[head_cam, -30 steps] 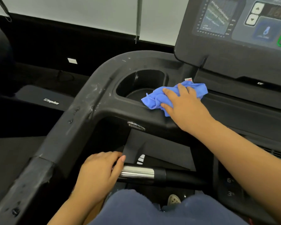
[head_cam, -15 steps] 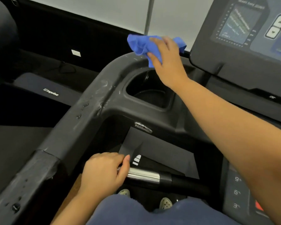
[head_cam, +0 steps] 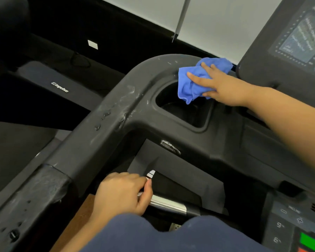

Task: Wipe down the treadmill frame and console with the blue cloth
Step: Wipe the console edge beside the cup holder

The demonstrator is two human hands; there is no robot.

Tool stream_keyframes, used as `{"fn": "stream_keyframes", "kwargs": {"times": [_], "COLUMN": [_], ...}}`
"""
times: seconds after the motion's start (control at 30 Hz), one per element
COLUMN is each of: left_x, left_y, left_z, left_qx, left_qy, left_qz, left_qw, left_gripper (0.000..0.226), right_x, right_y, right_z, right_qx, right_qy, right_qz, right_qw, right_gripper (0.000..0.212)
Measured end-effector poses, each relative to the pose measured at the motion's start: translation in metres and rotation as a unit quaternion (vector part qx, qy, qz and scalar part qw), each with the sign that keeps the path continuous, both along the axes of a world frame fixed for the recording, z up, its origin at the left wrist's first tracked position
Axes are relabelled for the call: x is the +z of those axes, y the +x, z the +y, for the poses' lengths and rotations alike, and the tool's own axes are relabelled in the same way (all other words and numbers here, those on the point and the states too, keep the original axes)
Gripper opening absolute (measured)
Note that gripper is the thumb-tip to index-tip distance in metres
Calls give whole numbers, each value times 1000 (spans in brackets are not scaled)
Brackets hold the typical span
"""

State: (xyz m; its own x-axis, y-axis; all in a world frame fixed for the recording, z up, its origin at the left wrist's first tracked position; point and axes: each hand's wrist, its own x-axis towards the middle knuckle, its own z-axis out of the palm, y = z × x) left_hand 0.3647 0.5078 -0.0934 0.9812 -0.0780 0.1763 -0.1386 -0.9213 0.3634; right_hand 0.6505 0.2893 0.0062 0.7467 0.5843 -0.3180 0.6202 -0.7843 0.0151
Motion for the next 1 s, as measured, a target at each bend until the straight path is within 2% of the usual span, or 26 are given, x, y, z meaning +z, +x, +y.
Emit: {"fn": "stream_keyframes", "kwargs": {"times": [0.13, 0.3, 0.5, 0.67, 0.77, 0.83, 0.9, 0.97, 1.0], "left_x": [-1, -2, 1, 4, 5, 5, 5, 7, 7], "left_y": [0, -1, -1, -1, -1, -2, -2, -2, -2], "left_z": [-2, -3, -3, -3, -3, -1, -1, -1, 0], "left_qx": [13, 20, 17, 13, 11, 6, 3, 4, 2], "left_qy": [-9, -12, -12, -11, -3, 5, 9, 6, 7], "left_qz": [2, 8, 17, 13, 20, 28, 26, 19, 16], "left_qw": [1000, 1000, 1000, 1000, 1000, 1000, 1000, 1000, 1000], "left_gripper": [35, 34, 34, 34, 35, 35, 35, 35, 36], "right_x": [-3, -16, -19, -25, -29, -22, -12, -1, 3], "right_y": [2, 5, -5, -15, -10, -4, 8, 15, 14], "right_z": [11, 51, 89, 112, 119, 110, 89, 70, 64], "right_qx": [105, 175, 148, 149, 110, 20, -75, -133, -151], "right_qy": [62, 71, 117, 143, 94, 33, 2, -92, -176], "right_qz": [-31, -80, -58, -44, -96, -125, -139, -132, -125], "right_qw": [992, 979, 980, 977, 985, 991, 987, 978, 965], "right_gripper": [87, 79, 105, 103, 94, 94, 77, 61, 61]}}
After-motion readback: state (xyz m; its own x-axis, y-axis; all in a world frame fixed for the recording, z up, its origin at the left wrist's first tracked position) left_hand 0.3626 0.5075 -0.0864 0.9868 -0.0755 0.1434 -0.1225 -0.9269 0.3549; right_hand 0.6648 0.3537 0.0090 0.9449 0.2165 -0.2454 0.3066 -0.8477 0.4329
